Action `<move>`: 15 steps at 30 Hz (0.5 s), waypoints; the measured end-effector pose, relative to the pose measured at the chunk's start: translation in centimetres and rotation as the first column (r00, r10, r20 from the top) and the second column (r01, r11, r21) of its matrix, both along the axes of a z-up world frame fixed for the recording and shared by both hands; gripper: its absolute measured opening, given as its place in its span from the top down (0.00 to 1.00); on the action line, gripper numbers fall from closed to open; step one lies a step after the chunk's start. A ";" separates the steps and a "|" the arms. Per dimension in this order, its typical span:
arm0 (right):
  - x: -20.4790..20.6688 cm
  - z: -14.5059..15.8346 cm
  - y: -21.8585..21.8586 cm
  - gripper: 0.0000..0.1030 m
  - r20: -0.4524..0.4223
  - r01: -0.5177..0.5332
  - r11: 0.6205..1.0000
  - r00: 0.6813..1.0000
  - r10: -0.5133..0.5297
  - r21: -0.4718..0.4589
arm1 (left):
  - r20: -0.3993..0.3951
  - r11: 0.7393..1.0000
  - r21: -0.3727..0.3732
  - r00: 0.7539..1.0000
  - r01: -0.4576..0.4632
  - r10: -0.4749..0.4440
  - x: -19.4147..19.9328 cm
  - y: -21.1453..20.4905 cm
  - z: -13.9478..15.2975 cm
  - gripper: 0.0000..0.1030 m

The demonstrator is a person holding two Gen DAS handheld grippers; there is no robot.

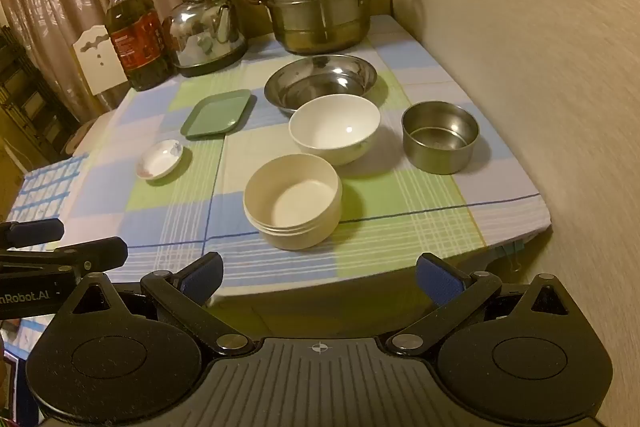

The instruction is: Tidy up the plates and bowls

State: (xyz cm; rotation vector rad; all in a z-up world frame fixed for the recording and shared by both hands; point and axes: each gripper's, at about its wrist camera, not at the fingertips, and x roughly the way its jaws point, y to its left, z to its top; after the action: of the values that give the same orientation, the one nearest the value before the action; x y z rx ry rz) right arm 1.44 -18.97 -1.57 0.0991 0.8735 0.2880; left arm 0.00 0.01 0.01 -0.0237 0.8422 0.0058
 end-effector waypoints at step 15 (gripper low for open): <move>0.1 0.0 0.0 0.01 -0.001 0.002 1.000 1.000 -0.002 -0.010 | 0.001 1.000 0.001 1.000 -0.004 0.004 0.1 -0.3 0.0 0.13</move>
State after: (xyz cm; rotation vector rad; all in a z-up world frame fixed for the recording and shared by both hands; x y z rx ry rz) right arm 1.51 -18.96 -1.60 0.0909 0.8759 0.2820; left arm 0.09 -0.28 -0.04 -0.0239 0.8414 0.0097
